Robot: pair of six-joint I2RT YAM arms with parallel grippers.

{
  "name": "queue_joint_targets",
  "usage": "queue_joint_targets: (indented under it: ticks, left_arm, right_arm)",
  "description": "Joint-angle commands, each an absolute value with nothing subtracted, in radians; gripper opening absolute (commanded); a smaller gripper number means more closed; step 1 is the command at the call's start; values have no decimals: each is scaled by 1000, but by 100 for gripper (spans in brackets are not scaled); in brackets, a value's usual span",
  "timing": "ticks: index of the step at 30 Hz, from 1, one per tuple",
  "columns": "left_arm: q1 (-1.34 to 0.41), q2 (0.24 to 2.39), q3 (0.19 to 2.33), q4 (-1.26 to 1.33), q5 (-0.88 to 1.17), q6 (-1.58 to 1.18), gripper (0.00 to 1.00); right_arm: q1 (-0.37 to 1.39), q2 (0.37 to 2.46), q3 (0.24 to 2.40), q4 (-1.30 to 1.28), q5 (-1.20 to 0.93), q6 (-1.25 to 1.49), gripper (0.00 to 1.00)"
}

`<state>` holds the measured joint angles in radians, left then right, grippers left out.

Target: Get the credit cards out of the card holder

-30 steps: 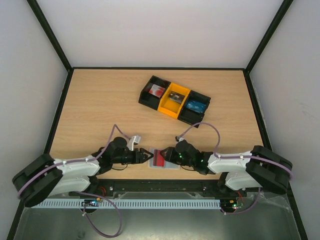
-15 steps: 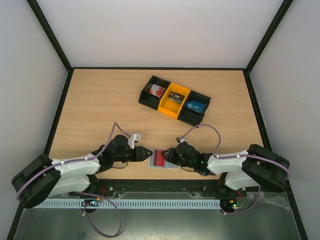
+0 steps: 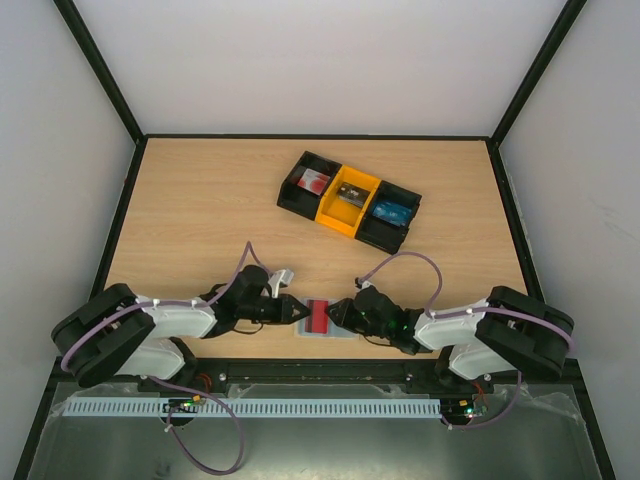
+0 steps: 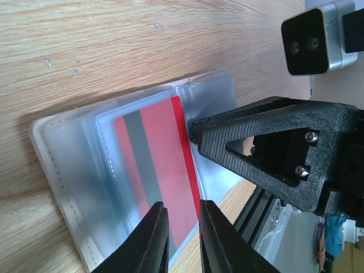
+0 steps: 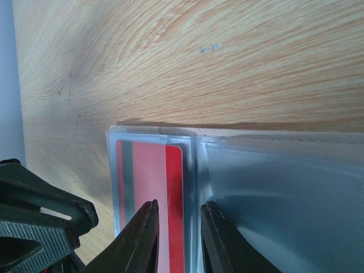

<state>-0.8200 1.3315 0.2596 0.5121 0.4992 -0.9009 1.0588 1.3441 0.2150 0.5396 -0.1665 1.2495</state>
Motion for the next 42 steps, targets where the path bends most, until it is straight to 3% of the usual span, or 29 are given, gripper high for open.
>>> queue_joint_targets:
  ticks: [1, 16, 38, 42]
  left_arm:
    - [-824, 1332, 279, 537, 509, -886, 18]
    - [-823, 1412, 273, 527, 482, -861, 15]
    - [-824, 1439, 256, 524, 469, -847, 13]
    - [-824, 1443, 255, 524, 469, -843, 13]
  right_arm:
    - [1065, 1367, 196, 575, -164, 1263, 22]
    - [1065, 1388, 195, 597, -179, 1265, 21]
    - [1065, 1472, 171, 779, -259, 1306, 9]
    - [1065, 1468, 170, 781, -259, 1302, 2]
